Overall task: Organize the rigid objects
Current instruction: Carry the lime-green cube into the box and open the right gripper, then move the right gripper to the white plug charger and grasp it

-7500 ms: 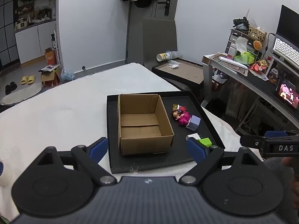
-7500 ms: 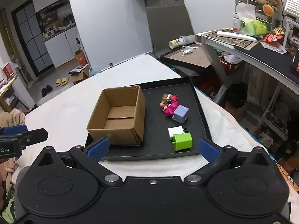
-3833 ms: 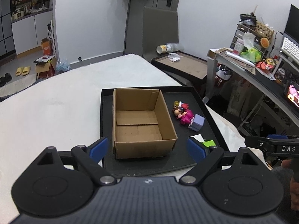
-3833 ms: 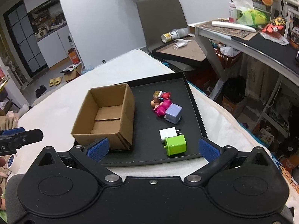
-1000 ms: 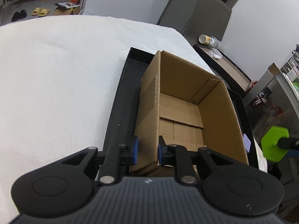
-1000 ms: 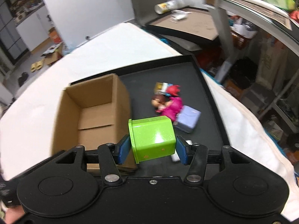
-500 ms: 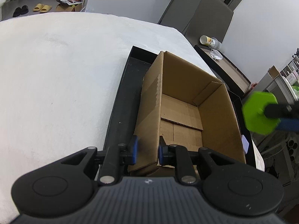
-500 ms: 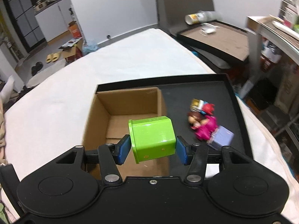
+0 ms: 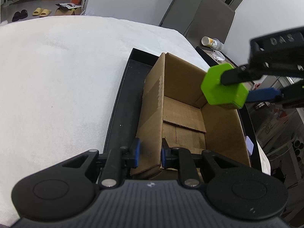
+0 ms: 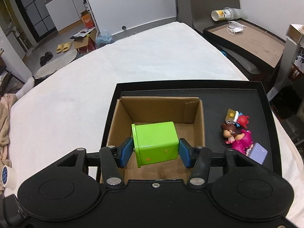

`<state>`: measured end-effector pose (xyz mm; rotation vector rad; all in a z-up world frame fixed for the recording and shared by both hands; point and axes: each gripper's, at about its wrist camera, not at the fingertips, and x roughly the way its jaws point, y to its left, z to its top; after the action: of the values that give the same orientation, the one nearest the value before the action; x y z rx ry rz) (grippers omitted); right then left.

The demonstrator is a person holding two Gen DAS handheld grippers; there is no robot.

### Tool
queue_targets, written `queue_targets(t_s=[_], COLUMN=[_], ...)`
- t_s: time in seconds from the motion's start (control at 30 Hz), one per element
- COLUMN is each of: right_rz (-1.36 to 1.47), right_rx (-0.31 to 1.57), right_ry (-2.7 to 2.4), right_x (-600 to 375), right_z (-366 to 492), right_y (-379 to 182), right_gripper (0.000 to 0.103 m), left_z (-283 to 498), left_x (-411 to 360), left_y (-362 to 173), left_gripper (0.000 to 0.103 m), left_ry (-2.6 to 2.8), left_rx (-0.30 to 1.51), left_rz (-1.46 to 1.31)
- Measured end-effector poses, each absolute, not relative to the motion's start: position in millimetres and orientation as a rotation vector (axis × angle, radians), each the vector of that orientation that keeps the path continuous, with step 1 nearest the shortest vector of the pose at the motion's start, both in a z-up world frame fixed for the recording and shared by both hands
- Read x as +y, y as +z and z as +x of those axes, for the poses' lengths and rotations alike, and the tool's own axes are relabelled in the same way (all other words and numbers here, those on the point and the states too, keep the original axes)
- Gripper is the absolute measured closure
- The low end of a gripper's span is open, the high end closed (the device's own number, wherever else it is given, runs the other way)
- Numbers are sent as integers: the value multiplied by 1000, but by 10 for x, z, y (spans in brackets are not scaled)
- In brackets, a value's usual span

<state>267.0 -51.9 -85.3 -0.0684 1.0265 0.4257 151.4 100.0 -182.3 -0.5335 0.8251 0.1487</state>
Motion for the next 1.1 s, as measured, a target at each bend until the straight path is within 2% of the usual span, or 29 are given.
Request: queue_targets(t_s=[0.13, 0.27, 0.43, 0.5, 0.73, 0.9, 1.1], right_rz=[-51, -13, -54, -82, -163, -161, -146], right_rx=[1024, 967, 964, 961, 962, 930, 942], right_ry=[441, 470, 459, 462, 474, 435, 386], right_x=[-410, -403, -516, -559, -760, -1046, -1447], right_z=[2725, 2721, 2673, 2629, 2498, 2464, 2463], right_y=[-841, -716, -663, -650, -582, -582, -692], right_gripper=[51, 36, 33, 25, 22, 13, 12], left_z=[1510, 1519, 1513, 1513, 1504, 1503, 1499], left_x=[1006, 1016, 1007, 992, 976, 946, 927], left_y=[-1832, -1837, -1837, -1832, -1817, -1811, -1801], left_gripper=[83, 83, 83, 83, 83, 83, 83], left_ry=[149, 148, 150, 150, 160, 170, 184], left_rx=[822, 823, 821, 821, 816, 814, 814], left_rz=[-545, -546, -552, -546, -538, -523, -522])
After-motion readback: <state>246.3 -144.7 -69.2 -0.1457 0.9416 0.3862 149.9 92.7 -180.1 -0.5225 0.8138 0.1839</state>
